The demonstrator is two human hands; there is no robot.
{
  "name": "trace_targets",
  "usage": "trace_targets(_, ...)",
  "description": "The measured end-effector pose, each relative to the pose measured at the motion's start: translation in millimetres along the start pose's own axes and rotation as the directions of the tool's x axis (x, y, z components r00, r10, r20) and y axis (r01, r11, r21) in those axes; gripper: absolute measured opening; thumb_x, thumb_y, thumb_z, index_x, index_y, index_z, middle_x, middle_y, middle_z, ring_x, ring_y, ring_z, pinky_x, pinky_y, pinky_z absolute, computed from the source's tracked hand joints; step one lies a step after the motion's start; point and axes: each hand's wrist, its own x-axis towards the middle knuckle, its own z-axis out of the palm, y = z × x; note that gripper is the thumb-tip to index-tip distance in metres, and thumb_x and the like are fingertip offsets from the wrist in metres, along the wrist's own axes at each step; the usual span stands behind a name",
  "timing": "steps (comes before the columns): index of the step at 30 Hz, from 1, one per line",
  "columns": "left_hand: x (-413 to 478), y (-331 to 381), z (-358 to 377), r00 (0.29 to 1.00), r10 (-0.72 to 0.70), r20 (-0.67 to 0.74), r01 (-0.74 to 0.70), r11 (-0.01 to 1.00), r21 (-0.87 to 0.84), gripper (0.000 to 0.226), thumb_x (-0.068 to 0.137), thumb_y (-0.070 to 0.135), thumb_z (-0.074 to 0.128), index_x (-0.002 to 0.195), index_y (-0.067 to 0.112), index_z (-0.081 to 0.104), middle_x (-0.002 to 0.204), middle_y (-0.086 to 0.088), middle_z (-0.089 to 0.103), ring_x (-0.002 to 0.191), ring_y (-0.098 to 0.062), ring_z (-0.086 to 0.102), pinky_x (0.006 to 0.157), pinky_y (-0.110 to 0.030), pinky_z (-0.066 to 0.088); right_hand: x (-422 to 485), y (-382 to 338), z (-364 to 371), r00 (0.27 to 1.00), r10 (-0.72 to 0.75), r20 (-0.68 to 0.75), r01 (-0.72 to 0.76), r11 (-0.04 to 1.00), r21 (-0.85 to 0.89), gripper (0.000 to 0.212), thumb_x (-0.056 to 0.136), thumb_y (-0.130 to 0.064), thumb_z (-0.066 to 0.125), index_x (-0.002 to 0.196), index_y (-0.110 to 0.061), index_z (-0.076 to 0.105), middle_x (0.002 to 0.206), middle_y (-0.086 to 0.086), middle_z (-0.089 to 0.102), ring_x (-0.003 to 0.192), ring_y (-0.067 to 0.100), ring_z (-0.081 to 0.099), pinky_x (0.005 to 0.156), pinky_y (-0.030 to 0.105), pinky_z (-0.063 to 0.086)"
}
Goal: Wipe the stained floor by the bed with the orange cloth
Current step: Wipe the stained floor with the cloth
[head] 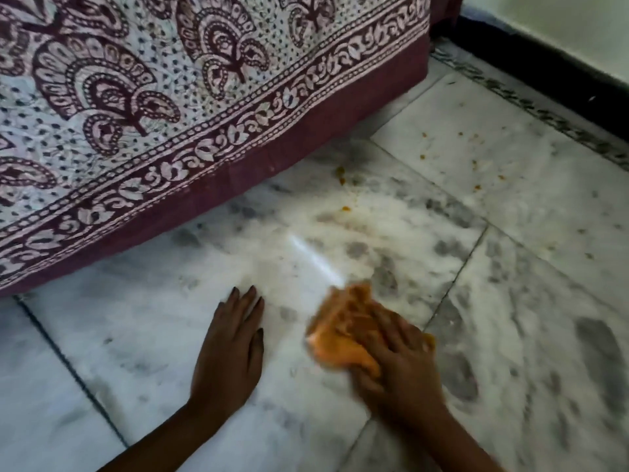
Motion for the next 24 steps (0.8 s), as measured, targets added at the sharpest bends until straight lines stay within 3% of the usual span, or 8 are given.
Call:
trace_targets(4,16.9,12.2,17.7,0.991,0.113,0.070,-0.113,0.994,0.003,0.057,0.099,0.038,0.018,0.133,0.004,0.050,0.146,-0.009,0.037,0.139,-0.025,0.026,0.115,-0.036,0.016,15.2,92.4,-12.2,0.940,0.340,-0.005,-0.338,0.934,-0.114,0.067,0.076,-0.059,0.038,0.138,-0.036,0.038,0.146,0.010,0.039,0.117,0.040,0.046,0.092,0.050,0.040)
trace_targets(7,34.0,26.1,27.7,0.984,0.155,0.092,-0.157,0.987,0.015,0.057,0.099,0.037,0.017,0.134,0.002,0.047,0.146,-0.012,0.036,0.138,-0.026,0.026,0.113,-0.039,0.018,96.0,90.4,3.3,0.792,0.610,-0.024,-0.610,0.788,-0.083,0.082,0.069,-0.066,0.019,0.144,-0.033,0.032,0.152,0.012,0.025,0.126,0.043,0.034,0.100,0.053,0.029)
trace_targets(9,44.4,33.8,33.8,0.977,0.184,0.105,-0.188,0.982,0.031,0.053,0.097,0.030,0.023,0.134,-0.001,0.046,0.146,-0.015,0.036,0.138,-0.028,0.027,0.113,-0.040,0.018,123.9,65.5,15.5,0.796,0.605,-0.023,-0.605,0.794,-0.055,0.079,0.071,-0.062,0.026,0.143,-0.030,0.034,0.150,0.014,0.029,0.126,0.044,0.034,0.100,0.055,0.028)
trace_targets(12,53.9,38.9,38.9,0.969,0.216,0.117,-0.225,0.972,0.067,0.053,0.088,0.020,0.031,0.132,-0.004,0.047,0.143,-0.020,0.039,0.136,-0.032,0.029,0.114,-0.038,0.017,80.3,38.5,14.5,0.956,0.294,-0.003,-0.294,0.955,-0.043,0.068,0.075,-0.055,0.043,0.140,-0.036,0.037,0.146,0.010,0.039,0.122,0.037,0.042,0.095,0.050,0.036)
trace_targets(15,59.8,40.9,41.0,0.962,0.241,0.127,-0.254,0.962,0.097,0.054,0.086,0.019,0.031,0.130,-0.006,0.049,0.141,-0.021,0.041,0.134,-0.032,0.030,0.113,-0.037,0.017,0.7,69.1,-1.1,0.991,0.130,0.018,-0.130,0.991,0.020,0.066,0.074,-0.053,0.053,0.138,-0.045,0.035,0.149,0.001,0.035,0.124,0.031,0.046,0.097,0.045,0.037)
trace_targets(19,63.2,42.8,41.5,0.954,0.267,0.136,-0.283,0.953,0.111,0.053,0.085,0.018,0.030,0.128,-0.007,0.051,0.140,-0.021,0.043,0.133,-0.032,0.031,0.112,-0.037,0.019,-16.4,159.7,-22.1,0.894,0.446,-0.036,-0.447,0.890,-0.086,0.068,0.073,-0.061,0.041,0.136,-0.036,0.043,0.145,0.009,0.041,0.121,0.040,0.046,0.095,0.052,0.037)
trace_targets(22,67.5,45.9,42.9,0.939,0.306,0.159,-0.325,0.939,0.110,0.052,0.088,0.020,0.031,0.129,-0.005,0.050,0.140,-0.020,0.043,0.133,-0.030,0.031,0.112,-0.034,0.019,55.3,196.8,-21.9,0.768,0.636,-0.077,-0.640,0.764,-0.082,0.075,0.074,-0.067,0.026,0.144,-0.038,0.028,0.154,0.008,0.024,0.129,0.039,0.031,0.103,0.052,0.028)
trace_targets(24,74.7,51.3,46.8,0.923,0.338,0.183,-0.361,0.926,0.109,0.052,0.094,0.026,0.025,0.130,-0.003,0.050,0.140,-0.017,0.043,0.133,-0.029,0.032,0.113,-0.033,0.018,106.7,188.2,-11.9,0.712,0.702,-0.033,-0.702,0.710,-0.058,0.070,0.081,-0.063,0.034,0.145,-0.037,0.023,0.156,0.009,0.016,0.132,0.040,0.025,0.107,0.053,0.023)
